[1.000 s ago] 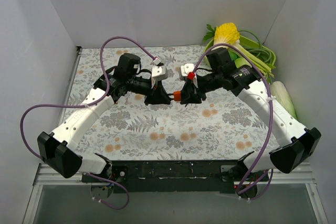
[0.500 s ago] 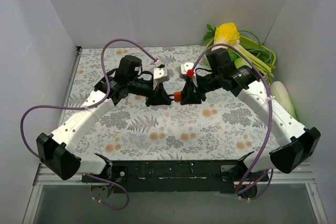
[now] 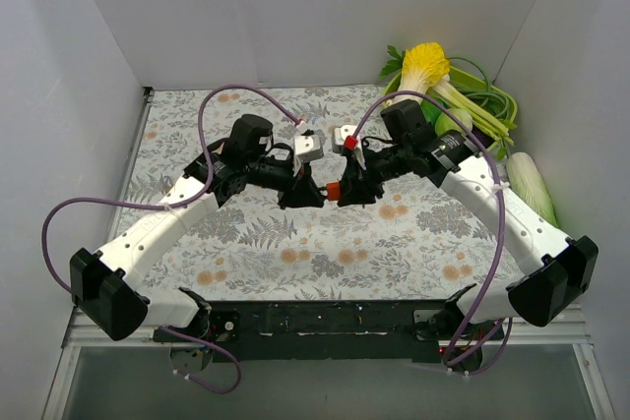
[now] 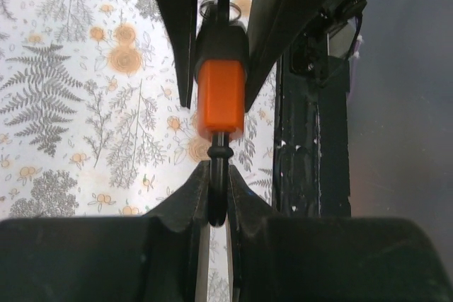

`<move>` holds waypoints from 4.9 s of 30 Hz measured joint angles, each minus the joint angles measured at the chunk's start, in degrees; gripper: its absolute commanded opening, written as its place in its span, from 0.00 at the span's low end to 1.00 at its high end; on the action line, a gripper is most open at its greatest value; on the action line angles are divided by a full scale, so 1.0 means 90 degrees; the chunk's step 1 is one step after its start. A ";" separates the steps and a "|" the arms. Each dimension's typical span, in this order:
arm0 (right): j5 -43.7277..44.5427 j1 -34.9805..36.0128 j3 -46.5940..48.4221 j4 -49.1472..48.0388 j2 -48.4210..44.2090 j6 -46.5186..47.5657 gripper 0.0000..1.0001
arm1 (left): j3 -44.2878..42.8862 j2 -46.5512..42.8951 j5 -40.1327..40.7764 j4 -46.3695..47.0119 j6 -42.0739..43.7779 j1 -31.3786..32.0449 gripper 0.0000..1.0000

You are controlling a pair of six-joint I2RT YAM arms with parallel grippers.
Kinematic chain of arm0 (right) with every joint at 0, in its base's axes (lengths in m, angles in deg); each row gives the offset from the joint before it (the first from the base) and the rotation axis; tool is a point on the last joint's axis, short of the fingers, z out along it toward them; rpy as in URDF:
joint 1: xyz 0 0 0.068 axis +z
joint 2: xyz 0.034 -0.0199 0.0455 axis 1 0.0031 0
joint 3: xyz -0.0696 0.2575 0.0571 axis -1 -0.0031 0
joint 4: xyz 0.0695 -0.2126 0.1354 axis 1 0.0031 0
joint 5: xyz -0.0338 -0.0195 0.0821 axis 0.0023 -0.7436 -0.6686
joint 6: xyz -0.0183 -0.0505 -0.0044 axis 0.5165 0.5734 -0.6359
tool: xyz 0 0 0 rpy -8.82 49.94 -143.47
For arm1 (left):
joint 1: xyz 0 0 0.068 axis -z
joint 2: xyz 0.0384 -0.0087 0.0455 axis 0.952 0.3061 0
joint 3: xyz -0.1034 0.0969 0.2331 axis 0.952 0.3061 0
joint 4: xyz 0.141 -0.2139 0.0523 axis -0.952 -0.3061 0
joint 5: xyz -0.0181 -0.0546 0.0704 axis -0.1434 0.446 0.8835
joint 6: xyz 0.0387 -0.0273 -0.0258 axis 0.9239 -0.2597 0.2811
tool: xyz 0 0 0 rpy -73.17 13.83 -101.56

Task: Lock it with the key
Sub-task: Lock the lock.

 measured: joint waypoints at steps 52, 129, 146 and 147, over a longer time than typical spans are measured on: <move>-0.0857 -0.0170 -0.0131 0.0172 0.0202 0.0415 0.65 | 0.0670 -0.0823 0.0180 0.0675 0.0743 0.0209 0.00; 0.4347 0.0610 -0.1513 -0.6647 0.0046 -0.4881 0.23 | 0.0661 0.0505 0.1863 0.5170 -0.9177 -0.1513 0.12; 0.3419 0.0223 -0.1307 -0.5489 -0.0131 -0.4430 0.50 | 0.0661 0.0505 0.1666 0.4845 -0.9173 -0.1868 0.00; 0.3364 0.0189 -0.1311 -0.5442 -0.0155 -0.4413 0.50 | 0.0661 0.0505 0.1649 0.4843 -0.9170 -0.1868 0.00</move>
